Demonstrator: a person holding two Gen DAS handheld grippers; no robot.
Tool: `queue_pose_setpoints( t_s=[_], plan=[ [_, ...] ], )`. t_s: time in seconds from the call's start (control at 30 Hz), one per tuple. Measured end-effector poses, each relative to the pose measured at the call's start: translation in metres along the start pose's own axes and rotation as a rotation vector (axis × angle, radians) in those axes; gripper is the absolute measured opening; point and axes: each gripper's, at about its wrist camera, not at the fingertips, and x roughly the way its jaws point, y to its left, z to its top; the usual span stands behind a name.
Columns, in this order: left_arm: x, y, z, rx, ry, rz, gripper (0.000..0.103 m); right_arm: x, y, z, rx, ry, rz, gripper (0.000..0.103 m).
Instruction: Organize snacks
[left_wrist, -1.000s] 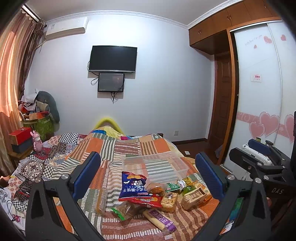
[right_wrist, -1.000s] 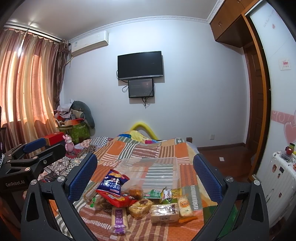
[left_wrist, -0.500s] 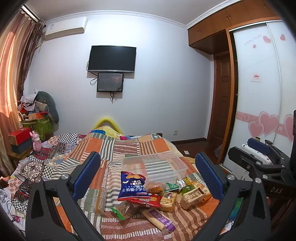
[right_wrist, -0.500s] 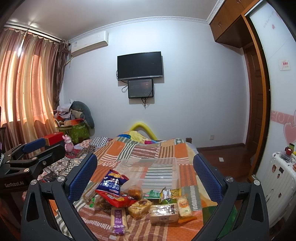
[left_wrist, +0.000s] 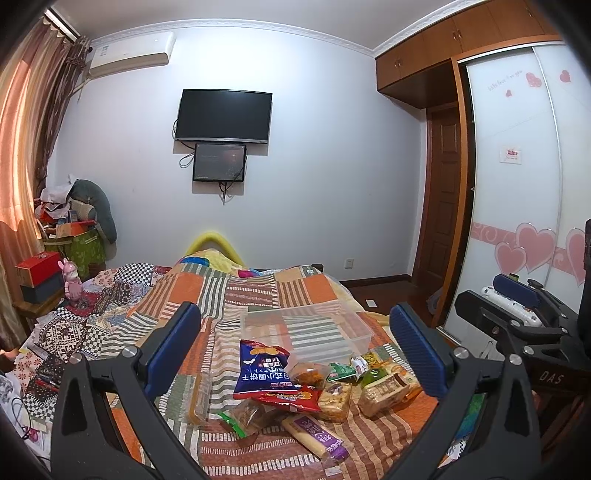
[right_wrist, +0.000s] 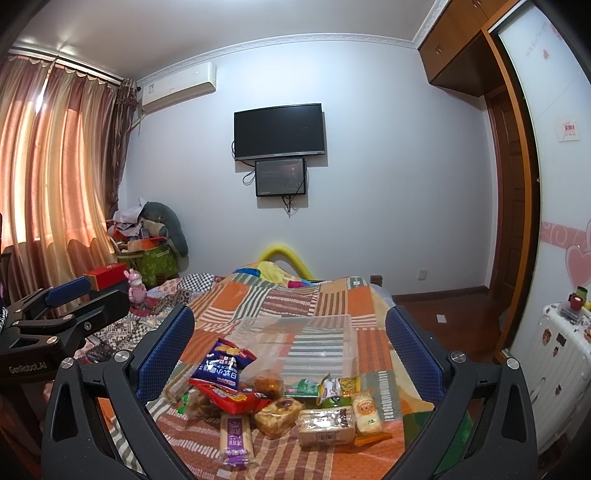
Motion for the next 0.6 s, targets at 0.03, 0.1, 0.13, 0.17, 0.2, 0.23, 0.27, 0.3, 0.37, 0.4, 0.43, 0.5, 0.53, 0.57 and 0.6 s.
queue_pose_setpoints(
  t_s=[0.03,0.1,0.13,0.17,0.2,0.23,0.27,0.3,0.37,0.4,0.43,0.5,0.53,0.57,0.6],
  plan=[
    [0.0,0.0,0.0,0.0,0.0,-0.002,0.103,0.0,0.0,0.0,-0.001,0.0,0.0,0.103],
    [0.001,0.0,0.0,0.001,0.003,-0.008,0.103,0.0,-0.001,0.0,0.0,0.0,-0.001,0.103],
    [0.001,0.0,0.0,0.001,0.004,-0.011,0.103,0.0,0.0,0.0,0.001,0.001,-0.001,0.103],
    [0.001,0.0,0.0,0.0,0.005,-0.012,0.103,0.0,0.0,0.0,0.002,0.002,-0.001,0.103],
    [0.002,0.001,-0.001,-0.003,0.007,-0.013,0.103,0.0,-0.001,0.0,0.002,0.002,-0.001,0.103],
    [0.003,0.001,-0.001,-0.005,0.008,-0.016,0.103,0.0,-0.001,0.0,0.003,0.002,-0.001,0.103],
    [0.003,0.001,-0.001,-0.006,0.011,-0.019,0.103,0.0,-0.001,0.0,0.003,0.002,0.0,0.103],
    [0.004,0.002,-0.002,-0.01,0.013,-0.02,0.103,0.001,-0.002,0.0,0.005,0.004,0.003,0.103],
    [0.005,0.002,-0.003,-0.011,0.016,-0.019,0.103,0.001,-0.002,0.0,0.007,0.007,0.006,0.103],
    [0.006,0.001,-0.003,-0.011,0.02,-0.02,0.103,0.002,-0.002,0.0,0.008,0.01,0.005,0.103],
    [0.008,0.002,-0.004,-0.01,0.025,-0.023,0.103,0.004,-0.003,-0.001,0.009,0.013,0.005,0.103],
    [0.011,0.002,-0.007,-0.011,0.038,-0.027,0.103,0.006,-0.004,-0.002,0.011,0.02,0.005,0.103],
    [0.013,0.003,-0.008,-0.011,0.044,-0.027,0.102,0.007,-0.005,-0.003,0.013,0.024,0.005,0.103],
    [0.014,0.003,-0.009,-0.011,0.05,-0.028,0.1,0.009,-0.006,-0.004,0.016,0.031,0.006,0.103],
    [0.017,0.004,-0.011,-0.013,0.061,-0.028,0.099,0.01,-0.008,-0.005,0.018,0.036,0.007,0.102]
  ],
)
